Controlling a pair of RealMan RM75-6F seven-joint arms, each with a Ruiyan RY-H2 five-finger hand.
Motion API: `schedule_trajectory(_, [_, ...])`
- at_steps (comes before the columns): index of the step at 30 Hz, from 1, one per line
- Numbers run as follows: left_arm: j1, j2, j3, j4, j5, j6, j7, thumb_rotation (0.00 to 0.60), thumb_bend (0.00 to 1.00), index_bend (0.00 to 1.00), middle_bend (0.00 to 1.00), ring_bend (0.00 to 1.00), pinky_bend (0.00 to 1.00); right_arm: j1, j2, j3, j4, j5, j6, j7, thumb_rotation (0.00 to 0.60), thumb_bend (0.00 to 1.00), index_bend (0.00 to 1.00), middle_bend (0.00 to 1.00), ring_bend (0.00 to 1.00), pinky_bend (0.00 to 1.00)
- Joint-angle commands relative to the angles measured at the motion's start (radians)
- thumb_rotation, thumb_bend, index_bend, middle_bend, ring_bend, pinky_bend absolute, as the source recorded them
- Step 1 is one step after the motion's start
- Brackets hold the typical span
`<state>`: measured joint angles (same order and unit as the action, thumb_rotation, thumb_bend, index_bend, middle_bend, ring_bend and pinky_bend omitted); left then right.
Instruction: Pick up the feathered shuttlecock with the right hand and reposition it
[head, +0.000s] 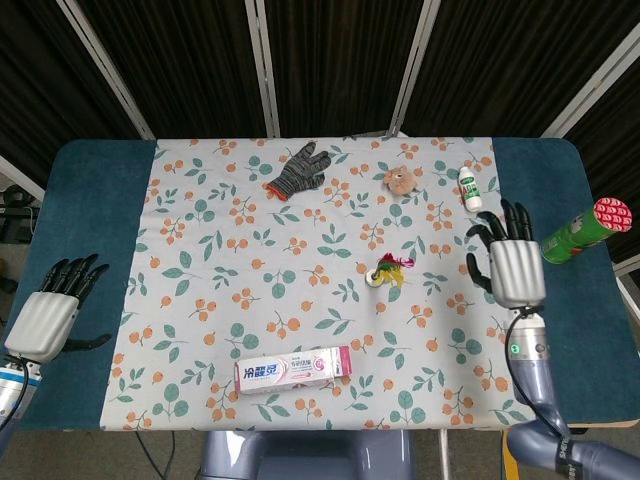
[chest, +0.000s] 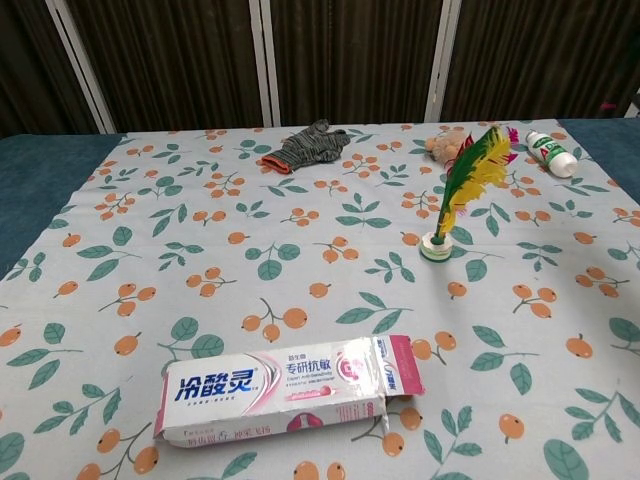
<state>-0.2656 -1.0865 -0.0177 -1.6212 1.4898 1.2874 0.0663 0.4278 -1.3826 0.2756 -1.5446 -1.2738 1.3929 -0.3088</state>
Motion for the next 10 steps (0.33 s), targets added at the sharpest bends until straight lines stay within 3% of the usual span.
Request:
schedule_trajectory(1, [0.000,0.000,0.000,0.000,0.000,0.000,0.000,0.525,0.13,0.08,0.00,0.00,0.00,-0.056,0.046,-0.039,-0.010,-0.032,0.037,0.065,0.600,0.34,0.34,0.17,0.00,0.00])
schedule_trajectory(10, [-0.001,0.000,0.001,0.000,0.005,0.000,-0.002,0.529,0.13,0.08,0.00,0.00,0.00,-0.126,0.094,-0.094,0.029,-0.090,0.081,0.148,0.600,0.33,0.24,0.06,0.00,0.00])
